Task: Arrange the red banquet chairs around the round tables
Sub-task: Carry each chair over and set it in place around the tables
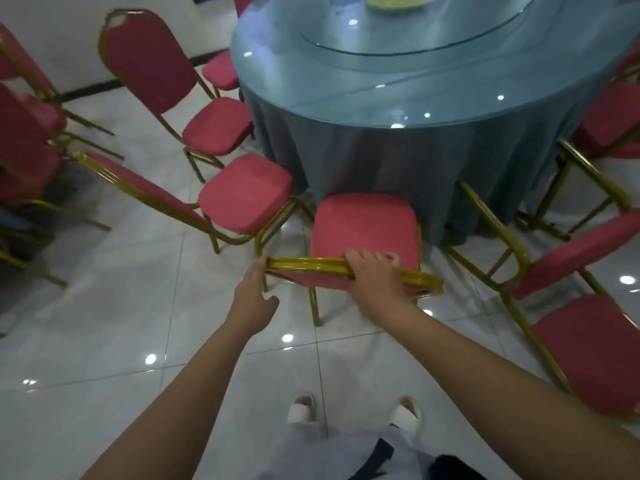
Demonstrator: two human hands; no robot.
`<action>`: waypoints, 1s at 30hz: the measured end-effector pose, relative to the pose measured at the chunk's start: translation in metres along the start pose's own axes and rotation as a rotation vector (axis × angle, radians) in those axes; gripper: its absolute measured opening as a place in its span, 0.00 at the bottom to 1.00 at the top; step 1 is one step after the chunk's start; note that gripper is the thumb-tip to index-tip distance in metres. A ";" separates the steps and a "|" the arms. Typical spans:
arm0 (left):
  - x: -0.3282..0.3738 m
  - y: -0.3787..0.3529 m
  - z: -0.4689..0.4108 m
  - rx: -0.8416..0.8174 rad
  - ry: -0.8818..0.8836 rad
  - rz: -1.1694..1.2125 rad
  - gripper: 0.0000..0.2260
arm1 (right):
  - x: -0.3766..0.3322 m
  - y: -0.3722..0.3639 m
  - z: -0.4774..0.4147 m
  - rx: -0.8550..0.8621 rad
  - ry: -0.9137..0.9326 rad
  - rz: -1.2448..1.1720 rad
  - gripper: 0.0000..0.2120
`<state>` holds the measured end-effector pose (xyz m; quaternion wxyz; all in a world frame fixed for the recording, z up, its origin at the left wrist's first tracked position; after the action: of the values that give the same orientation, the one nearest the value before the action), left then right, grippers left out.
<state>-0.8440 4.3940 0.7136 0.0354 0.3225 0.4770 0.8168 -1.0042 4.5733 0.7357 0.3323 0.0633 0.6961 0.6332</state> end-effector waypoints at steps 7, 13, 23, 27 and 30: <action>0.056 0.013 0.006 -0.128 -0.242 -0.165 0.34 | 0.018 -0.002 0.045 0.038 -0.155 -0.104 0.37; 0.110 -0.028 0.076 -0.217 -0.889 -0.248 0.34 | 0.033 -0.041 0.183 -0.055 -0.731 -0.204 0.41; 0.097 -0.151 0.138 -0.721 -1.035 -0.603 0.34 | -0.014 -0.067 0.351 0.166 -1.351 -0.382 0.35; 0.116 -0.194 0.168 -0.778 -1.033 -0.684 0.35 | 0.001 -0.075 0.376 0.225 -1.391 -0.513 0.33; 0.140 -0.221 0.183 -0.796 -1.017 -0.773 0.36 | 0.032 -0.068 0.388 0.267 -1.379 -0.571 0.34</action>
<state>-0.9074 4.7034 0.6671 0.6496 0.4323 0.1496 0.6072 -0.7957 4.9025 0.6695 0.8328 0.3018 0.3909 0.2500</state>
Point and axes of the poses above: each hand's wrist, its own z-axis away from the middle knuckle, its own y-axis out of the back of the hand, x = y × z, the point moved 2 cm from there along -z, towards the middle knuckle, and after that the axes turned 8 degrees about y, right-handed, at the moved point
